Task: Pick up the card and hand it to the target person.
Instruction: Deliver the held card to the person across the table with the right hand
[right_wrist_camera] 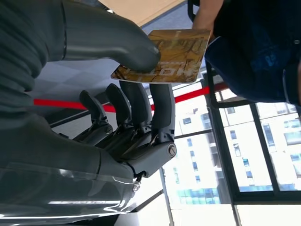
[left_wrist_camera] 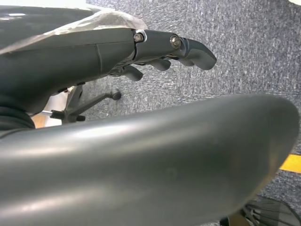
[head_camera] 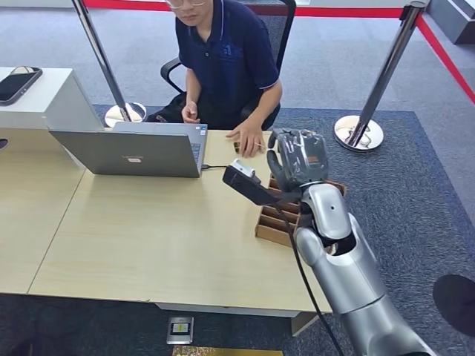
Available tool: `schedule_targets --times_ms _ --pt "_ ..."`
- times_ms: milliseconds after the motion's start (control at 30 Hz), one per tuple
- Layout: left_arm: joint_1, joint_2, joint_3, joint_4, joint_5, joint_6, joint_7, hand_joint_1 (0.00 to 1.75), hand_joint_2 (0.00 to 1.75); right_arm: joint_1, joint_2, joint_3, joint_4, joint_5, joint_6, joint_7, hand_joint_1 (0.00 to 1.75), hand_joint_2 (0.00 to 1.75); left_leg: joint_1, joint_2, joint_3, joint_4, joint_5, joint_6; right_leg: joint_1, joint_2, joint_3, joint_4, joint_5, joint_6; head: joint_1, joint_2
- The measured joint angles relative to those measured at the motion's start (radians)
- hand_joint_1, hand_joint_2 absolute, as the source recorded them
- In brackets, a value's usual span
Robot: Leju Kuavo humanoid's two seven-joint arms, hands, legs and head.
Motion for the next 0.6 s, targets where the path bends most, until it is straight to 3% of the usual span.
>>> schedule_targets --times_ms 333,600 --pt "-0.002 -0.002 0.000 0.001 -0.001 0.006 0.020 0.00 0.00 -0.178 0.089 0.014 0.233 0.022 -0.017 0.057 1.41 1.75 0.000 0.000 -0.001 0.000 0.001 0.000 0.000 0.000 -0.001 0.000 0.001 0.000 0.000 0.000" --pt "-0.002 -0.003 0.000 0.002 -0.003 0.009 0.035 0.00 0.00 -0.252 0.125 0.014 0.403 0.057 -0.045 0.088 1.41 1.75 0.000 0.000 -0.001 0.000 0.001 0.000 0.000 0.000 -0.001 0.000 0.001 0.000 0.000 0.000"
